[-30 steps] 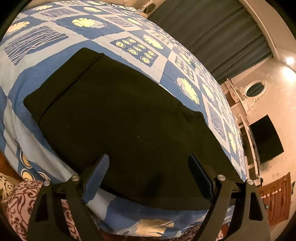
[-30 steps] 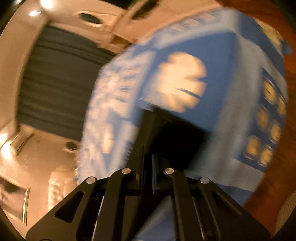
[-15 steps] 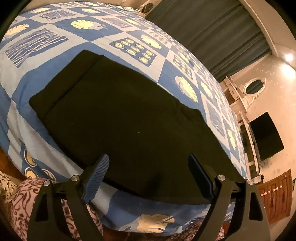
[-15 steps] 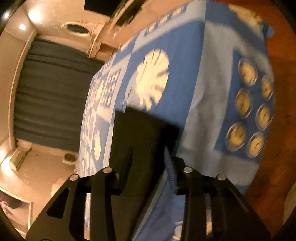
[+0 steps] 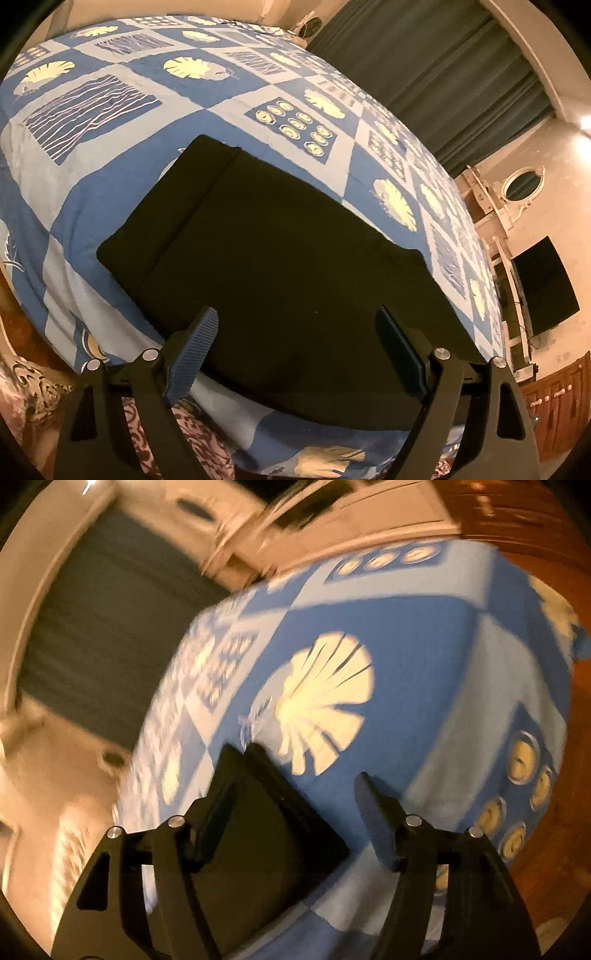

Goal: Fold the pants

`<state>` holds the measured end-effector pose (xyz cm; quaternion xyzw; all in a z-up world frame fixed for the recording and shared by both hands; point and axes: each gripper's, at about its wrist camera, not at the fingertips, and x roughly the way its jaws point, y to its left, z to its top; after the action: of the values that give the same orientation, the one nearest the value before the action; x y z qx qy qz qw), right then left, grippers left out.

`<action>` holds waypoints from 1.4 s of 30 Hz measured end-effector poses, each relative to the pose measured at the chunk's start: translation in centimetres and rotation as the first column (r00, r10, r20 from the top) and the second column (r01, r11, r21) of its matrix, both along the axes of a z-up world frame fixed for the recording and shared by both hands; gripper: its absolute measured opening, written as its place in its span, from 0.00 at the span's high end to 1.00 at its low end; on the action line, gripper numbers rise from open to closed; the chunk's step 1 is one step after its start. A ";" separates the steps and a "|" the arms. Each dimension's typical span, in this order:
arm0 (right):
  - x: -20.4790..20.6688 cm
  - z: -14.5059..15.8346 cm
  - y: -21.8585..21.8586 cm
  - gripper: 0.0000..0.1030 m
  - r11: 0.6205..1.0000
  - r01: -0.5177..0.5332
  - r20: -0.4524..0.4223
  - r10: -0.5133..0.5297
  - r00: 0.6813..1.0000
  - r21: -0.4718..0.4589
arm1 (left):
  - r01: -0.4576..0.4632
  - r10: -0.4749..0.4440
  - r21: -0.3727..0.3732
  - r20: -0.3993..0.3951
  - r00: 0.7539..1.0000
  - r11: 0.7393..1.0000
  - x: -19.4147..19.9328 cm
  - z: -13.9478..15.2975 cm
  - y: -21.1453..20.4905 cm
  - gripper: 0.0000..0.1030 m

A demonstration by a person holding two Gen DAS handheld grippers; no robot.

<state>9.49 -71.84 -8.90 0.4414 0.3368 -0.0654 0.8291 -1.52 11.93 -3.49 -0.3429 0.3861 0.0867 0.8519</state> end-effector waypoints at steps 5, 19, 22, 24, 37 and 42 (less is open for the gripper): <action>2.7 -0.4 2.3 0.36 0.967 -0.241 -0.034 0.244 0.969 0.084 | -0.001 0.001 0.007 -0.014 1.000 1.000 -0.1 -0.6 0.2 0.17; 2.6 -0.4 4.0 0.82 0.962 -0.269 -0.103 0.273 0.956 0.051 | 0.046 -0.047 0.101 0.005 0.999 0.994 1.8 1.5 1.3 0.17; 2.6 1.1 4.6 0.82 0.964 -0.262 -0.086 0.264 0.961 0.032 | 0.114 -0.110 0.109 -0.044 0.993 0.987 2.9 0.8 1.6 0.17; 2.7 2.3 5.1 0.82 0.965 -0.262 -0.070 0.263 0.962 0.021 | 0.113 -0.107 0.079 -0.075 0.991 0.990 3.3 -0.5 2.3 0.17; 1.9 13.0 14.3 0.82 0.920 -0.362 0.042 0.372 0.927 -0.152 | 0.141 -0.133 0.070 -0.105 0.986 0.988 3.5 -1.4 2.1 0.14; 1.6 15.4 20.9 0.81 0.863 -0.437 0.040 0.461 0.887 -0.255 | 0.127 -0.122 0.040 -0.105 0.987 0.991 3.6 -1.4 2.5 0.14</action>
<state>11.11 -50.98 6.52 0.2507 0.3780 0.1116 0.8842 2.05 14.47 -4.90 -0.2932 0.4478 0.0599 0.8426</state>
